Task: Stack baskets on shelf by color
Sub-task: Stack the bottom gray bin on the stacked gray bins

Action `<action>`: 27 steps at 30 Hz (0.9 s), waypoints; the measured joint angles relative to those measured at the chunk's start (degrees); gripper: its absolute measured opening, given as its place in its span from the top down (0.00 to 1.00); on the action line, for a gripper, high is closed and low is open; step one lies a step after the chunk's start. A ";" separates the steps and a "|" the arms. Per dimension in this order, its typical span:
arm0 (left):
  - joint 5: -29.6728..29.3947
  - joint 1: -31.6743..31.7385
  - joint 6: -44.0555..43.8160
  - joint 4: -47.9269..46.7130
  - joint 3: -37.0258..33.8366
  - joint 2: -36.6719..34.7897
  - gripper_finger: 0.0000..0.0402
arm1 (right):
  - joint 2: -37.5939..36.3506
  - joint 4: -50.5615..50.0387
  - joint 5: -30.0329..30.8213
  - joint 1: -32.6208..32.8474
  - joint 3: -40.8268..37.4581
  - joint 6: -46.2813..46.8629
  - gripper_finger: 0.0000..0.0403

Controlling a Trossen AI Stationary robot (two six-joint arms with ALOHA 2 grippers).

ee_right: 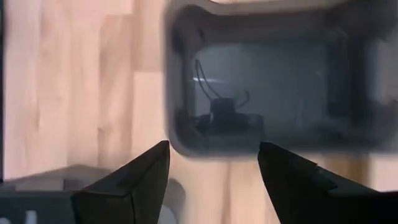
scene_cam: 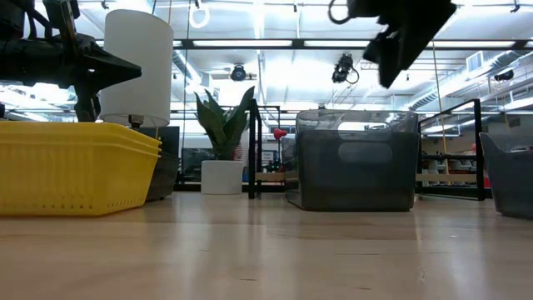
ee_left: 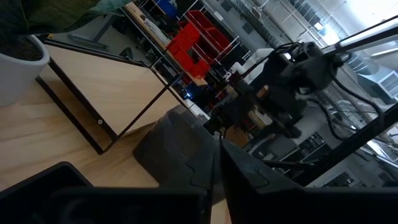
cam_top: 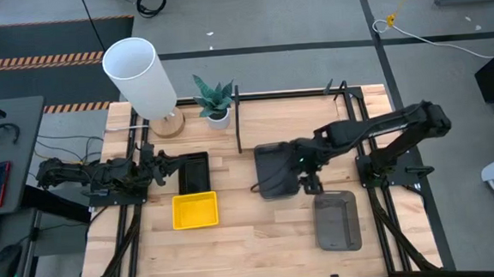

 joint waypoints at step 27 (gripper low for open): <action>0.00 0.01 -0.01 -0.03 0.00 0.00 0.90 | -11.42 -14.86 -1.91 3.18 -15.24 15.17 0.24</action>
